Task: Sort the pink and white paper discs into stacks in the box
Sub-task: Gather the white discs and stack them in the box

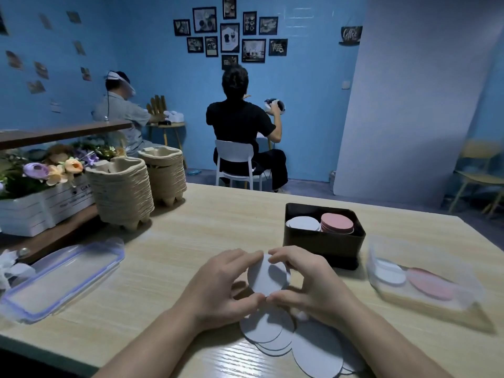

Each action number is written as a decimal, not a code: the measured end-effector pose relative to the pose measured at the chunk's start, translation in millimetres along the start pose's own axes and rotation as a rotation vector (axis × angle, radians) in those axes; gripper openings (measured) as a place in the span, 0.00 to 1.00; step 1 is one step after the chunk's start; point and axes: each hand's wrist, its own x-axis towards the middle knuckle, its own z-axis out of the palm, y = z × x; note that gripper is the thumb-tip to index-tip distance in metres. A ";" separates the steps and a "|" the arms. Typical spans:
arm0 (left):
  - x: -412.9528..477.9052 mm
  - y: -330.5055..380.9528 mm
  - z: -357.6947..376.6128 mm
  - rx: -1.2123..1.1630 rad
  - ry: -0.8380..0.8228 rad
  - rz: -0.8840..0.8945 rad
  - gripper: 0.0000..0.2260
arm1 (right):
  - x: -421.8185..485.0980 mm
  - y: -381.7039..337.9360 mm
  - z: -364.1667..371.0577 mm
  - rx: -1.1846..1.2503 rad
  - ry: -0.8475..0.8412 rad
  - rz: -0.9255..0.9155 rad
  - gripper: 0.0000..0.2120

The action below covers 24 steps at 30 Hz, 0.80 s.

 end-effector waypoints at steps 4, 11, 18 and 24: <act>-5.2 -0.7 2.9 -0.126 0.050 -0.027 0.30 | -3.6 0.3 -2.7 0.009 0.031 0.003 0.23; -5.3 0.0 2.9 -0.116 0.132 0.129 0.09 | -8.8 -2.0 0.6 0.078 0.085 0.029 0.18; -4.9 -0.6 3.4 -0.109 0.080 0.137 0.13 | -11.1 -1.5 1.2 0.024 0.066 0.003 0.18; -3.8 -1.8 5.1 -0.015 0.053 0.138 0.11 | -12.9 -2.0 -0.1 0.023 0.043 0.022 0.15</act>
